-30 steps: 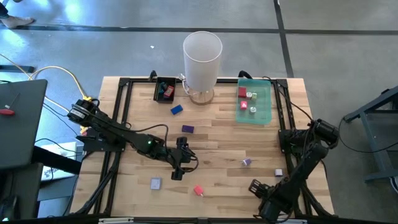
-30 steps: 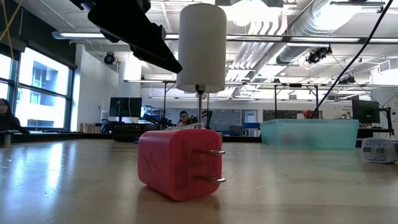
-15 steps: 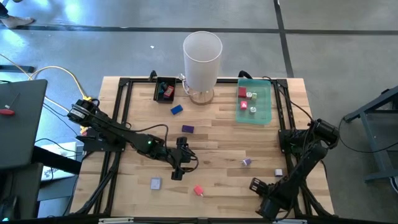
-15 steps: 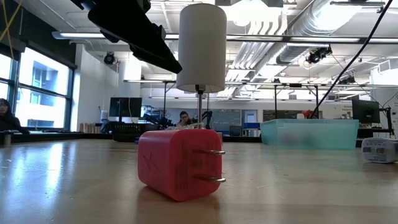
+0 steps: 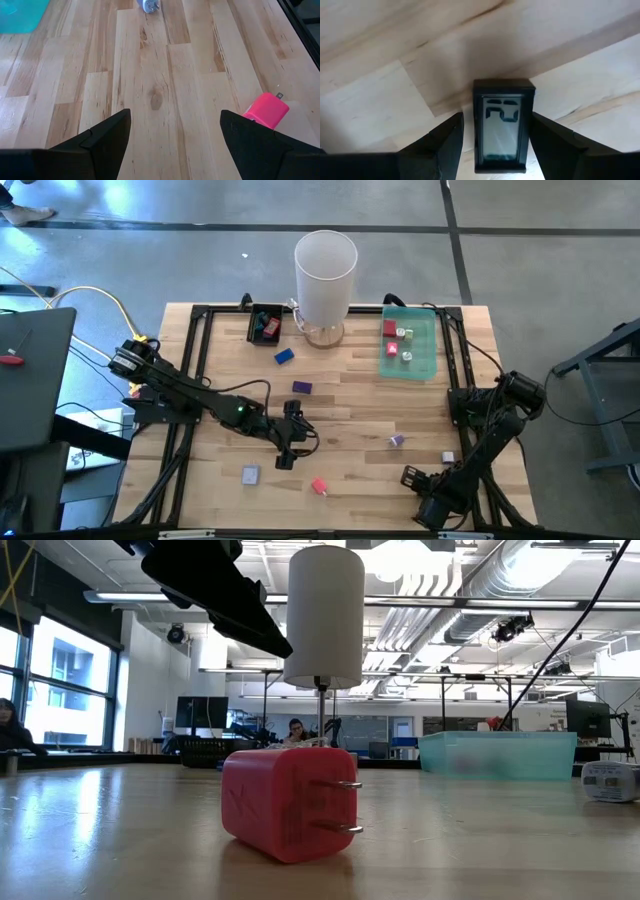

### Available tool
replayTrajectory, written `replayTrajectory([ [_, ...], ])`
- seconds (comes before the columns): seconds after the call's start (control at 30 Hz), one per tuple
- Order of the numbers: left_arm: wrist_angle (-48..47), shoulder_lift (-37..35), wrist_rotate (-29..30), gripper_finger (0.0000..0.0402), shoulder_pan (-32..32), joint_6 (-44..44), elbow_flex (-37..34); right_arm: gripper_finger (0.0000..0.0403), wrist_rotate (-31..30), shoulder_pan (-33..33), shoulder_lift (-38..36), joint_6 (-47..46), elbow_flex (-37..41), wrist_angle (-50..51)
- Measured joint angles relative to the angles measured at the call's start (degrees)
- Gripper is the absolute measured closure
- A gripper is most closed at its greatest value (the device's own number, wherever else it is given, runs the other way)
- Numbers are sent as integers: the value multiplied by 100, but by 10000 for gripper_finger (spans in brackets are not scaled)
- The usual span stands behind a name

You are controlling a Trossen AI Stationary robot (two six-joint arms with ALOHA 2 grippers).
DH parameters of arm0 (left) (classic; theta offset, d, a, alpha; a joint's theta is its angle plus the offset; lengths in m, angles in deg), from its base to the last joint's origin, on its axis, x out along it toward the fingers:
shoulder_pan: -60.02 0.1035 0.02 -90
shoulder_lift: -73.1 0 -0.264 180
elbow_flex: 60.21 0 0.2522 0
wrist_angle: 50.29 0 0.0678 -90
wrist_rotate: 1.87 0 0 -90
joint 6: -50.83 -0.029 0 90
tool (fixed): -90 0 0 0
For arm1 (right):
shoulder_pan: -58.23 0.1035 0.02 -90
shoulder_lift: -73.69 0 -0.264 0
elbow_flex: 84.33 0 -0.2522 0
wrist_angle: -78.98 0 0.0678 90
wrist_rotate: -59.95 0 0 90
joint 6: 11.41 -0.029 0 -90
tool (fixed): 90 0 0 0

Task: Pick & Place Office items
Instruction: Put the black digital clock into the black bin

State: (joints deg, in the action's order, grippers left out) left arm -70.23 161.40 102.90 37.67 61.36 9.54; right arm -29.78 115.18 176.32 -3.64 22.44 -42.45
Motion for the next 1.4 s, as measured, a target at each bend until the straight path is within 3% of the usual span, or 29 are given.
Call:
replayTrajectory([
  [0.93, 0, 0, -2, 103, -1, -2, 0, 199, -39, -11, 0, -691, 5, -424],
  [1.4, 26, 0, -1, 103, 10, 289, 0, 253, -298, -9, -4, -839, 5, -474],
])
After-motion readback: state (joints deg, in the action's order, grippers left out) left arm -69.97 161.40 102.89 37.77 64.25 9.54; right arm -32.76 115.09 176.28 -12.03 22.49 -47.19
